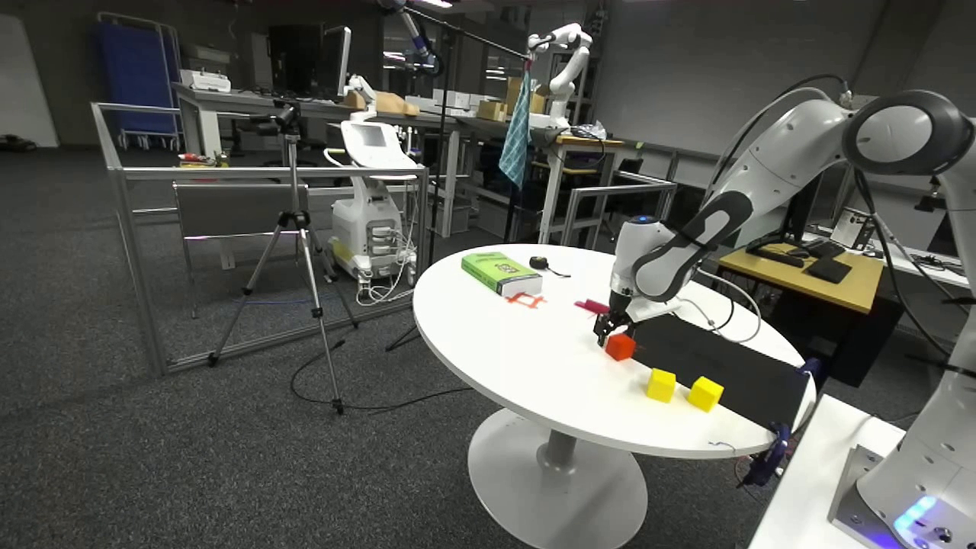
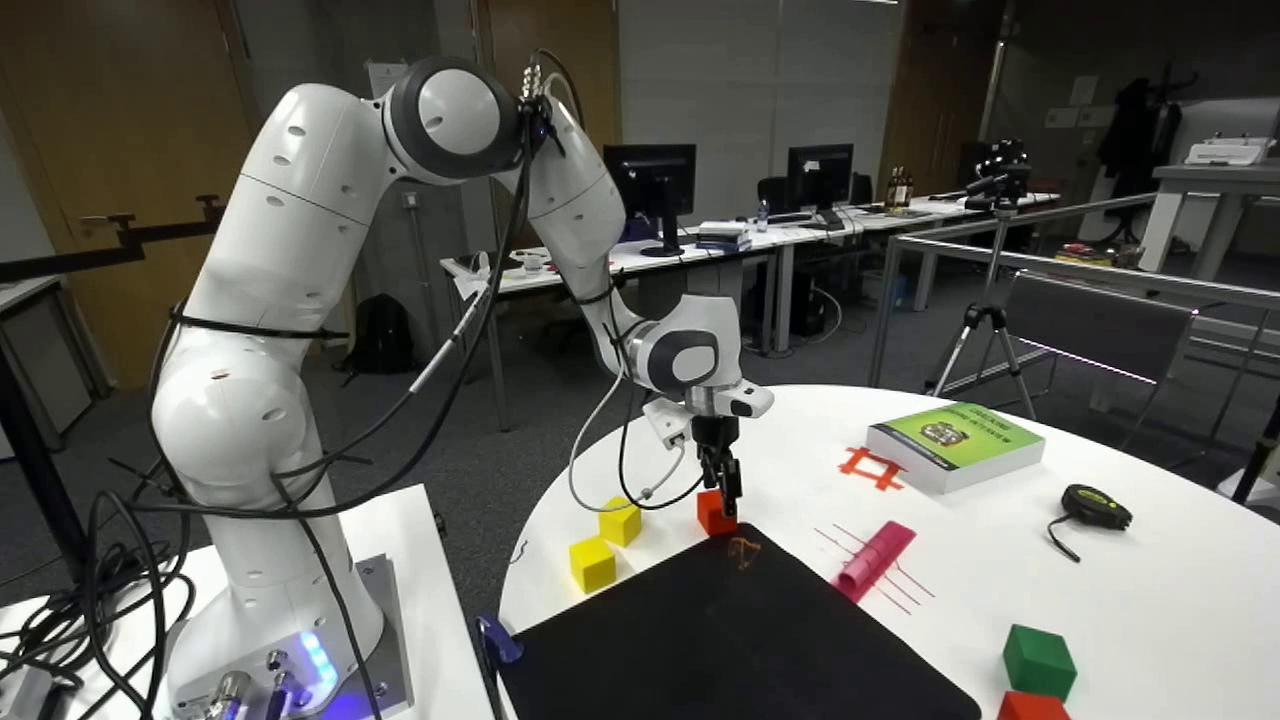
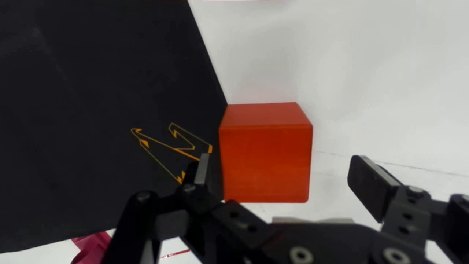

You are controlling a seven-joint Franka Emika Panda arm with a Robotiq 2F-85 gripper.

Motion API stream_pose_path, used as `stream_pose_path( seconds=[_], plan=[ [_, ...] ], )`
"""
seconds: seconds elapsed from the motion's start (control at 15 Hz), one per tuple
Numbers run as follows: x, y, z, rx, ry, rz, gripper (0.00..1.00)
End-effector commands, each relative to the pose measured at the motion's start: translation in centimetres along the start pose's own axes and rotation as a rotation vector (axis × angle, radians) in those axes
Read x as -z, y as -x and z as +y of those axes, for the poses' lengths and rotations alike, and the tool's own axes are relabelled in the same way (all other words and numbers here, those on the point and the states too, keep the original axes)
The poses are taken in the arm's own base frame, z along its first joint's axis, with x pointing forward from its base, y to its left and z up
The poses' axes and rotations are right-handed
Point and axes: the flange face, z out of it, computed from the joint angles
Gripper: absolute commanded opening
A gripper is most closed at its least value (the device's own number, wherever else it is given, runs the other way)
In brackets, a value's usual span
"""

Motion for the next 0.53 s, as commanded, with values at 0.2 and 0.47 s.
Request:
stream_pose_path(
  seconds=[0.2,0.47],
  plan=[
    [-0.92,-1.02,-0.15,0.052,-0.025,-0.038,0.6],
    [-0.42,-1.59,0.2,0.058,-0.013,-0.016,0.31]
  ],
)
